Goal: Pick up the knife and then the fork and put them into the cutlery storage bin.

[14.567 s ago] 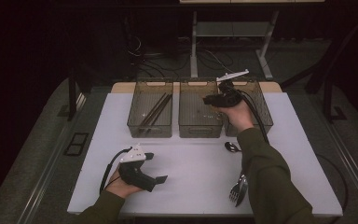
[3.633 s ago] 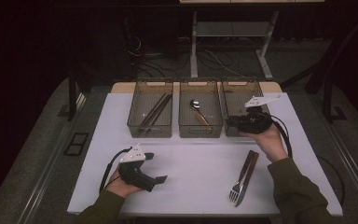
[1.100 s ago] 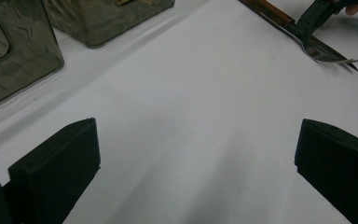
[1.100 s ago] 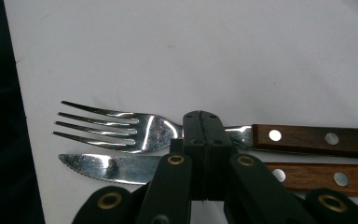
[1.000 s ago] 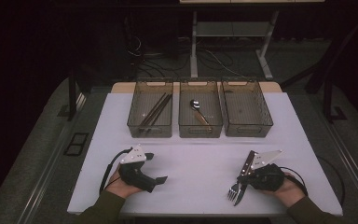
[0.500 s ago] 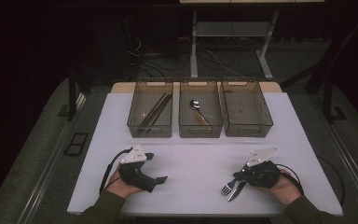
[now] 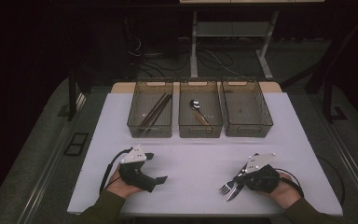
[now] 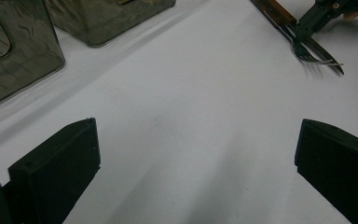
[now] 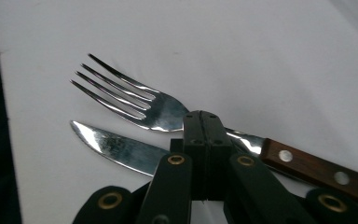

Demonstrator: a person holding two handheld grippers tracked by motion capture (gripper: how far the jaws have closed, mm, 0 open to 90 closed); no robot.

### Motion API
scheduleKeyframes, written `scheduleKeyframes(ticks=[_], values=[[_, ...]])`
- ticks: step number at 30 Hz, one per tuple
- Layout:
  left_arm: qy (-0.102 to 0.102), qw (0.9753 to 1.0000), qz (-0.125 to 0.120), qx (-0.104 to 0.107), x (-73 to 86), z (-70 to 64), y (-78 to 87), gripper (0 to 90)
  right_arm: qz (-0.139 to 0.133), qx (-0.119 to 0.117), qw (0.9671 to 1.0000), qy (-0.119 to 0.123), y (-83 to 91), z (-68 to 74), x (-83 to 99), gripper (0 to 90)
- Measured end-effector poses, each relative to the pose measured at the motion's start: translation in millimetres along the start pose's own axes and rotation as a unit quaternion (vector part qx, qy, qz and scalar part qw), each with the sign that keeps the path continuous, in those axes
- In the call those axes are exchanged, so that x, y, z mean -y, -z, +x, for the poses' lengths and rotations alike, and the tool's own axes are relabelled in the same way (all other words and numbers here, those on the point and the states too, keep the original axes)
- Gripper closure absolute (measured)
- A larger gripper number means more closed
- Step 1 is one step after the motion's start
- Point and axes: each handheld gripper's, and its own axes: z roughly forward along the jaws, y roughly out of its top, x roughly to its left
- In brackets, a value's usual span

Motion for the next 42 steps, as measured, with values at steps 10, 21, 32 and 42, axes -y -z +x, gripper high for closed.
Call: scheduleKeyframes(ticks=[10,21,32,42], values=[[0.0,1.0,0.001,0.0,0.0,0.2,-0.3,0.0,-0.007,0.031,0.9995,-0.005,-1.0,-10.5,-1.7,90.0],[0.0,1.0,0.0,-0.001,0.1,0.2,0.1,0.0,-0.005,0.003,0.9997,0.024,-7.3,3.8,-9.9,90.0],[0.0,1.0,0.0,-0.001,0.0,0.4,-0.3,0.0,-0.013,0.009,0.9995,0.027,-17.5,-1.1,-21.7,90.0],[0.0,1.0,0.0,-0.001,0.1,0.7,-0.2,0.0,-0.013,0.017,0.9993,0.03,-27.5,-8.3,-34.1,90.0]])
